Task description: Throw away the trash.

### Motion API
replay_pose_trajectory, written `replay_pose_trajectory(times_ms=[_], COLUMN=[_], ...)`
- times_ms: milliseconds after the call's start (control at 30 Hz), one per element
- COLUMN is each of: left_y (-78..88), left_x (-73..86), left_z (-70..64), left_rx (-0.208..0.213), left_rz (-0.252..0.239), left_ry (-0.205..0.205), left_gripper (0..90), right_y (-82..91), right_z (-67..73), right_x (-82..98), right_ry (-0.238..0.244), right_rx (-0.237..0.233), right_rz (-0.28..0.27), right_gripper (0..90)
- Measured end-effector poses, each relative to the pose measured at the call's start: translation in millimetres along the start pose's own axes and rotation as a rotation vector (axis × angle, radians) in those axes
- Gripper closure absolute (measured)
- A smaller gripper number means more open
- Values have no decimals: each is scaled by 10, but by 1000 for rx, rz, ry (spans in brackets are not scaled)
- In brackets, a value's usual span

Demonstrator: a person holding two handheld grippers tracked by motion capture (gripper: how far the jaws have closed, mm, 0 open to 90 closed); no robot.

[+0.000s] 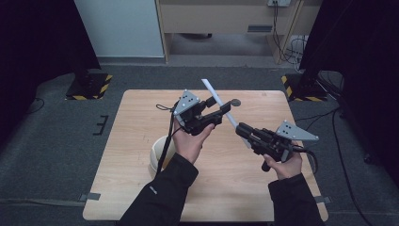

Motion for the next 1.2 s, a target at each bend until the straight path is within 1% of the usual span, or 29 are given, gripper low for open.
replay_pose_trajectory(times_ms=[33,133,200,267,333,400,433,467,500,533,633,700,733,767,833,867,900,933,967,1033,1067,1100,1133,1167,1200], left_y=[8,25,30,44,52,54,62,62,76,84,123,161,161,210,270,270,335,370,370,503,503,588,652,690,690], left_x=[-8,-20,-27,-56,-60,-63,-71,-71,-78,-84,-115,-145,-145,-181,-225,-225,-283,-315,-315,-410,-410,-449,-473,-487,-487], left_z=[-17,-37,-48,-97,-141,-159,-207,-207,-251,-264,-300,-311,-311,-320,-319,-319,-315,-314,-314,-293,-293,-266,-241,-227,-227], left_rx=[10,24,30,52,71,79,100,100,118,121,136,138,138,143,146,146,148,150,150,154,154,150,146,142,142], left_rz=[1,3,2,-12,-12,-13,-14,-14,-14,-16,-19,-22,-22,-26,-28,-28,-35,-41,-41,-53,-53,-57,-61,-64,-64], left_ry=[13,28,36,48,60,67,82,82,87,77,78,61,61,55,43,43,38,36,36,15,15,7,1,0,0], left_gripper=[533,632,660,684,710,737,750,759,769,796,795,795,795,794,794,794,794,794,793,793,793,793,793,793,793], right_y=[-1,-8,-11,-19,-25,-29,-31,-31,-35,-34,-26,-18,-18,-13,-5,-5,11,14,22,34,34,38,37,35,35], right_z=[2,12,18,31,39,43,43,43,47,46,27,10,10,-26,-79,-79,-153,-180,-210,-273,-273,-319,-332,-349,-349], right_x=[6,19,34,46,62,84,93,93,103,104,82,67,67,75,105,105,166,185,215,283,283,355,377,417,417], right_ry=[1,0,1,-3,-4,-1,0,0,-6,-8,-8,-8,-8,-10,-8,-8,-27,-33,-40,-36,-36,-38,-36,-39,-39], right_rx=[-1,-6,-10,-16,-19,-20,-22,-22,-23,-22,-11,-3,-3,11,33,33,65,77,91,117,117,131,134,141,141], right_rz=[3,6,14,16,24,33,38,38,42,44,37,31,31,27,29,29,42,44,53,78,78,97,99,109,109], right_gripper=[794,794,794,794,794,793,791,791,780,773,748,713,713,667,626,626,581,560,541,474,474,449,432,418,418])
Point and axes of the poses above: each handheld gripper's, and its own axes: y roughly backward along the jaws, x roughly out of its underside, z roughly to its left, the point moved 10 cm from there along -y, roughly forward along the jaws, and after that the axes turned 13 degrees about -z, right-handed, at the moved point
